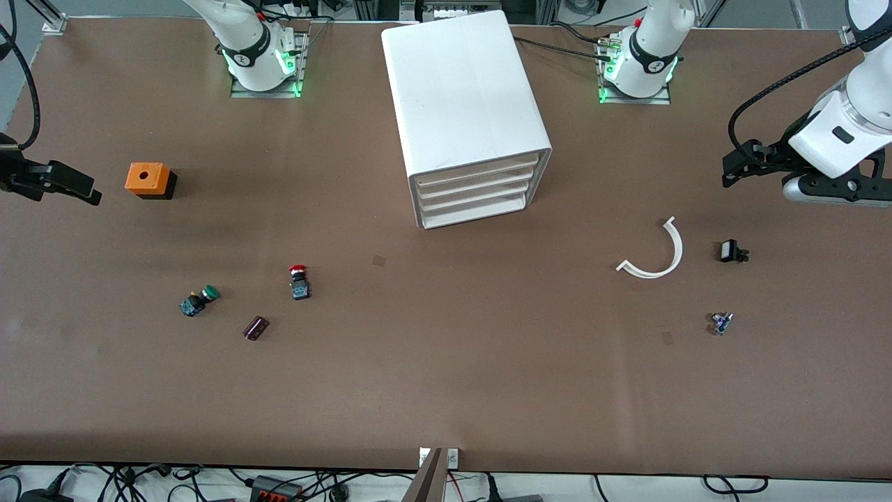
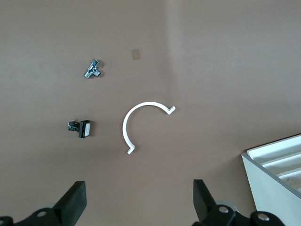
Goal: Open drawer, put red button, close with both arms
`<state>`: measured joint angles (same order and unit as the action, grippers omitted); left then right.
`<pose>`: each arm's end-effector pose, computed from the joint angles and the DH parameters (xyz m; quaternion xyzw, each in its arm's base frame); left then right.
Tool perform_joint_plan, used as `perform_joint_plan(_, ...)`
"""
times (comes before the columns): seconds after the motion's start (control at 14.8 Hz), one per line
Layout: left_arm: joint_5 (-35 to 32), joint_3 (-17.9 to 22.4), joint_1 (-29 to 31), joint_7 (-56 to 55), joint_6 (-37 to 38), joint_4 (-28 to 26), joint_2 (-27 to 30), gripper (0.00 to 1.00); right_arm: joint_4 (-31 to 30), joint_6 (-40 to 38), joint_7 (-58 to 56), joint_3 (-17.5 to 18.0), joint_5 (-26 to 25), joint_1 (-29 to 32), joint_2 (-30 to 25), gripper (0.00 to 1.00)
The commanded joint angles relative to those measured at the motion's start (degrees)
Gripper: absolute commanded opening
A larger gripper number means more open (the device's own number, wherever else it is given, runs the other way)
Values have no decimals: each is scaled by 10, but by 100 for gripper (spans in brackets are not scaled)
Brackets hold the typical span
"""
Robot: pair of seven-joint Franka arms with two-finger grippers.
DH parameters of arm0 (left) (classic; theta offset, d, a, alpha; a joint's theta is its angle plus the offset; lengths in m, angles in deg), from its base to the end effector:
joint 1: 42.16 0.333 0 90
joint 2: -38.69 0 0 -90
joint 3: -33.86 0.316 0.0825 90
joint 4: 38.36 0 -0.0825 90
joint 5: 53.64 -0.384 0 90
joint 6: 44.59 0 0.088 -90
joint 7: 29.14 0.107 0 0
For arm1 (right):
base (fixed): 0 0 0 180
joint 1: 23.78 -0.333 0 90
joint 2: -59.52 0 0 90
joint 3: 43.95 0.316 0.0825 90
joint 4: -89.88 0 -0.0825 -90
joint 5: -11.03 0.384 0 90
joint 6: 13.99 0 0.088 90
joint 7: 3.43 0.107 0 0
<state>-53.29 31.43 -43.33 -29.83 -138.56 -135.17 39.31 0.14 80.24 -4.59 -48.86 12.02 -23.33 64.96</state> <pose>0.5524 -0.0355 0.5802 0.9995 -0.0251 -0.0195 0.0021 0.5859 -0.0510 0.5790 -0.9993 0.0372 0.0078 0.0050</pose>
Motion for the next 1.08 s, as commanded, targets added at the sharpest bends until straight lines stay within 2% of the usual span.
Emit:
perform_joint_plan(0.0, 4, 1, -2, 10, 12, 10, 1, 100, -15, 9, -8, 5, -10, 1, -11, 100)
perform_joint_plan(0.47, 12, 2, -1, 6, 20, 16, -11, 100, -15, 9, -7, 4, -9, 0, -11, 100)
perform_joint_plan(0.61, 28, 1, -1, 10, 62, 24, -11, 100, -15, 10, -8, 5, -9, -1, -10, 100)
perform_joint_plan(0.74, 65, 1, -1, 10, 140, 29, -11, 100, -14, 10, -7, 5, -9, -1, -6, 100)
perform_joint_plan(1.01, 196, -2, -15, 18, 256, 27, -23, 100, -14, 10, -10, 5, -9, 0, 10, 100)
